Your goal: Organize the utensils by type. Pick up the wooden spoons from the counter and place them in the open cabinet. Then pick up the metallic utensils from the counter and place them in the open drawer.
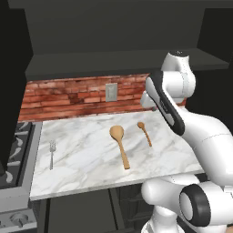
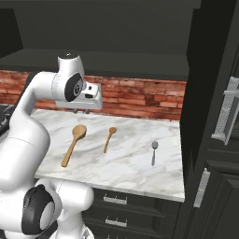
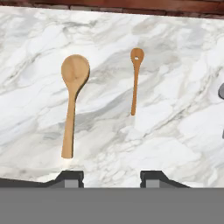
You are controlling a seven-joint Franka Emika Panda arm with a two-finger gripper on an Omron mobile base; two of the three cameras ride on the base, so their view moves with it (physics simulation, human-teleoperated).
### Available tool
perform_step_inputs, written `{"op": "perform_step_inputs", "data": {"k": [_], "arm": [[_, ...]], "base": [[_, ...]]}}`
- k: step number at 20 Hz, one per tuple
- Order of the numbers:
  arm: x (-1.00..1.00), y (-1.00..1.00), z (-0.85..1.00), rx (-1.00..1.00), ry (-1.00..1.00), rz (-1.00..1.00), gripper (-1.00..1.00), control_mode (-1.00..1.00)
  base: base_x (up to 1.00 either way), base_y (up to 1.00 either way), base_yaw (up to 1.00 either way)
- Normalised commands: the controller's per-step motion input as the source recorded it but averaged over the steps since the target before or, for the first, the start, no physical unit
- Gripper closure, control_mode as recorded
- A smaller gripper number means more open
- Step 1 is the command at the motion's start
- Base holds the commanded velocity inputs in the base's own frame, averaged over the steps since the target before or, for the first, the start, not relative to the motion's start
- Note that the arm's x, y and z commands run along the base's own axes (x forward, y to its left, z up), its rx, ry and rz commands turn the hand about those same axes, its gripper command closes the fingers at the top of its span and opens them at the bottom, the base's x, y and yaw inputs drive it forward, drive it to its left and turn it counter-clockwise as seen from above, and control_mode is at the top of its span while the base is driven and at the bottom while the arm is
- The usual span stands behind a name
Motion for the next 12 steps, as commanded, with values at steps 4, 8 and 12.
{"op": "perform_step_inputs", "data": {"k": [4,8,12], "arm": [[-0.08,0.02,-0.01,0.0,0.0,0.0,-1.0,-1.0],[-0.16,0.15,-0.12,0.0,0.0,0.02,-1.0,-1.0],[-0.1,0.38,-0.17,-0.09,-0.01,0.1,-1.0,-1.0]], "base": [[0.0,0.0,0.0],[0.0,0.0,0.0],[0.0,0.0,0.0]]}}
